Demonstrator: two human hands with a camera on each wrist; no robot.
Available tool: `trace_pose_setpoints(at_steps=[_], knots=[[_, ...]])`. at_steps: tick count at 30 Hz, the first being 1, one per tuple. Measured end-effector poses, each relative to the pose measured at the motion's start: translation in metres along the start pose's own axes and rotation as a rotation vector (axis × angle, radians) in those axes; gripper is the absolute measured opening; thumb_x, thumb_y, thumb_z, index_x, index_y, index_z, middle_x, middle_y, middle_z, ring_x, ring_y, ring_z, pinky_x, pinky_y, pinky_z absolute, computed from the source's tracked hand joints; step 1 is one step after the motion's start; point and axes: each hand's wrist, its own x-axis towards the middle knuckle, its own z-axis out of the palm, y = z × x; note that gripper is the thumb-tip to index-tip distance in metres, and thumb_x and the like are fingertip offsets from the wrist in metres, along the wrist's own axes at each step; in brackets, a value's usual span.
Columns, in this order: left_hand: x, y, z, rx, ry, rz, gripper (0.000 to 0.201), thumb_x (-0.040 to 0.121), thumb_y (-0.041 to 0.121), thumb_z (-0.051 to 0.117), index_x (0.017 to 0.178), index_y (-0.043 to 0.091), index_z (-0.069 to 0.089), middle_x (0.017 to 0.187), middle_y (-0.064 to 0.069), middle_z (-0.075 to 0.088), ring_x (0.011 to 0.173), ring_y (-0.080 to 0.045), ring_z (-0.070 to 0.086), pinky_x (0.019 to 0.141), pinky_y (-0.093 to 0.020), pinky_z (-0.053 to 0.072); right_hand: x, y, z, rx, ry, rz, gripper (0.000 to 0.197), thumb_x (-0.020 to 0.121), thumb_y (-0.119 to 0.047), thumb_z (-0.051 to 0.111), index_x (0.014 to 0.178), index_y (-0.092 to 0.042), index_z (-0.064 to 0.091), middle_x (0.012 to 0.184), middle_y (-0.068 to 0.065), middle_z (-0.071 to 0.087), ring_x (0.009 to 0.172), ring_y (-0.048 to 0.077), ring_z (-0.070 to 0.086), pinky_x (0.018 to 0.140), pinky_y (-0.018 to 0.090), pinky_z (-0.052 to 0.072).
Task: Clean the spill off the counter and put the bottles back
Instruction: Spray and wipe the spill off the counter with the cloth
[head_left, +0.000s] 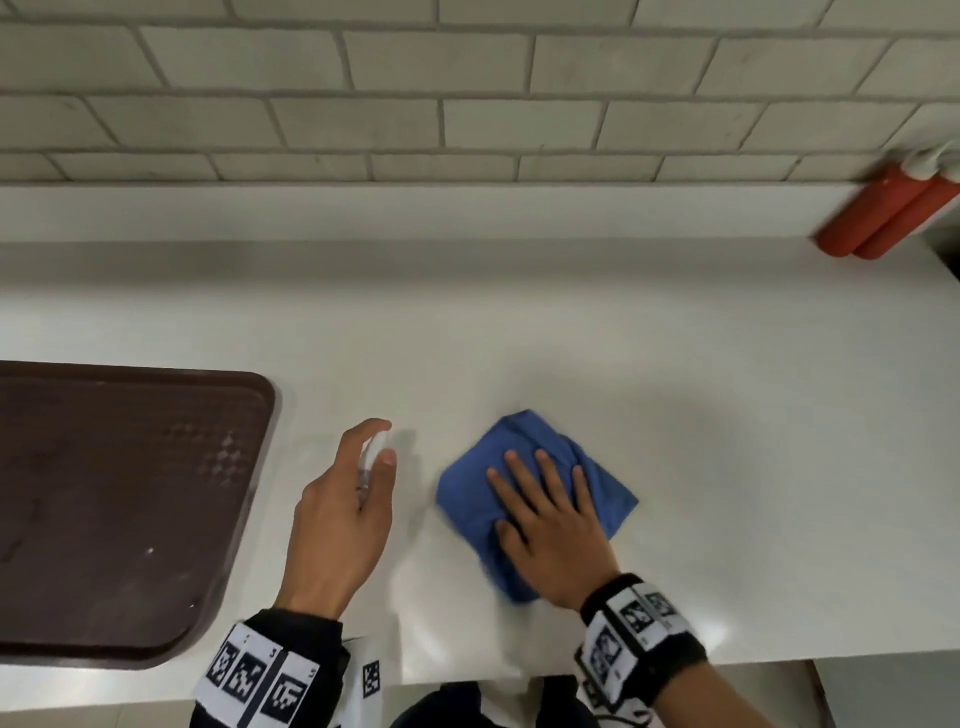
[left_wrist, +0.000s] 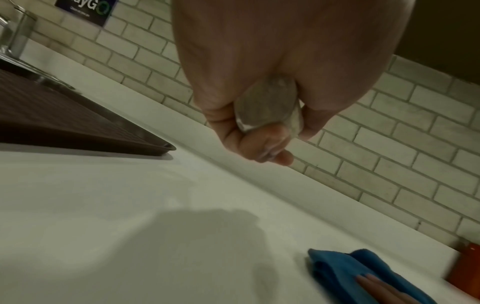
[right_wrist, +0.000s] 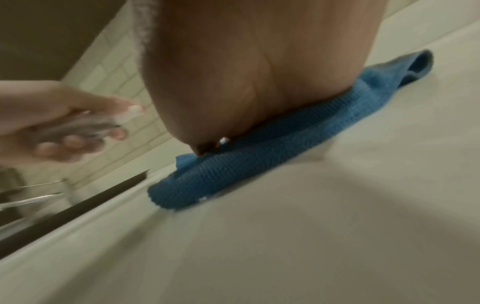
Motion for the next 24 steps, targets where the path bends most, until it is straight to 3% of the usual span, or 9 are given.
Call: trace_pose_setpoints(at_steps=[3,4,7,12,15,18,20,22,24], knots=[[-0.004,0.01,0.013,-0.003,-0.014,0.019,0.028,0.103,0.037,0.045,0.129,0.046,0.049,0.071,-0.004,0.068,0.059,-0.017,0.06,0.064,-0.036,0.052,0.007,0.059,-0.018,0.012,-0.015,0.123,0.069,0.092,-0.062,-0.005,0.154,-0.035,0.007,0.162,-0.008,0.0,0.15,0.027,0.003,0.118,0.053,-0.002],[-0.006,0.015,0.017,0.0,-0.018,0.026,0.027,0.103,0.037,0.045,0.129,0.046,0.049,0.071,-0.004,0.068,0.059,-0.018,0.061,0.065,-0.038,0.053,0.015,0.079,-0.025,0.027,-0.005,0.171,0.069,0.09,-0.063,-0.008,0.154,-0.037,-0.002,0.162,-0.009,-0.009,0.15,0.025,-0.006,0.118,0.053,-0.005],[-0.014,0.031,0.028,0.004,-0.017,0.049,0.028,0.103,0.037,0.044,0.13,0.045,0.048,0.071,-0.006,0.068,0.059,-0.017,0.061,0.066,-0.036,0.053,0.044,0.123,-0.048,0.068,-0.009,0.312,0.061,0.098,-0.055,0.009,0.153,-0.037,-0.009,0.162,-0.009,-0.016,0.149,0.024,-0.015,0.118,0.056,-0.005],[-0.03,0.051,0.044,0.007,0.015,0.045,0.027,0.103,0.038,0.045,0.128,0.048,0.048,0.075,-0.008,0.07,0.068,-0.019,0.065,0.069,-0.032,0.053,0.023,0.123,-0.037,0.038,-0.032,0.241,0.081,0.082,-0.062,-0.016,0.155,-0.03,-0.001,0.164,-0.001,-0.007,0.15,0.031,-0.005,0.116,0.06,0.001],[-0.041,0.06,0.056,0.028,0.028,0.026,0.027,0.104,0.038,0.044,0.129,0.047,0.047,0.076,-0.009,0.07,0.067,-0.019,0.065,0.065,-0.027,0.05,-0.039,0.119,-0.011,-0.012,0.053,0.136,0.067,0.097,-0.054,0.002,0.152,-0.025,0.028,0.16,0.003,0.024,0.145,0.035,0.024,0.111,0.064,0.023],[-0.052,0.07,0.069,0.044,0.023,0.013,0.028,0.103,0.04,0.043,0.13,0.049,0.045,0.077,-0.009,0.07,0.063,-0.02,0.064,0.063,-0.03,0.051,-0.093,0.138,0.005,-0.009,0.053,0.075,0.06,0.099,-0.052,0.011,0.151,-0.028,0.03,0.159,0.0,0.028,0.144,0.032,0.028,0.112,0.058,0.019],[-0.061,0.077,0.077,0.043,0.024,0.009,0.027,0.103,0.041,0.043,0.128,0.052,0.044,0.076,-0.01,0.07,0.058,-0.021,0.061,0.062,-0.035,0.053,-0.096,0.161,0.002,-0.008,0.058,0.074,0.061,0.099,-0.054,0.01,0.151,-0.029,0.03,0.159,0.0,0.028,0.144,0.032,0.029,0.112,0.059,0.018],[-0.069,0.083,0.081,0.054,0.036,0.008,0.027,0.103,0.041,0.043,0.125,0.056,0.042,0.077,-0.011,0.07,0.058,-0.022,0.062,0.064,-0.04,0.055,-0.075,0.176,-0.007,0.008,-0.013,0.125,0.065,0.097,-0.056,0.006,0.15,-0.027,0.033,0.157,0.002,0.031,0.143,0.035,0.031,0.11,0.062,0.019],[-0.075,0.087,0.083,0.065,0.052,-0.002,0.027,0.103,0.041,0.043,0.123,0.059,0.042,0.076,-0.01,0.07,0.059,-0.019,0.062,0.066,-0.041,0.055,-0.045,0.179,-0.018,0.035,0.009,0.158,0.07,0.094,-0.059,0.003,0.151,-0.028,0.03,0.159,0.002,0.027,0.145,0.035,0.024,0.111,0.066,0.017]])
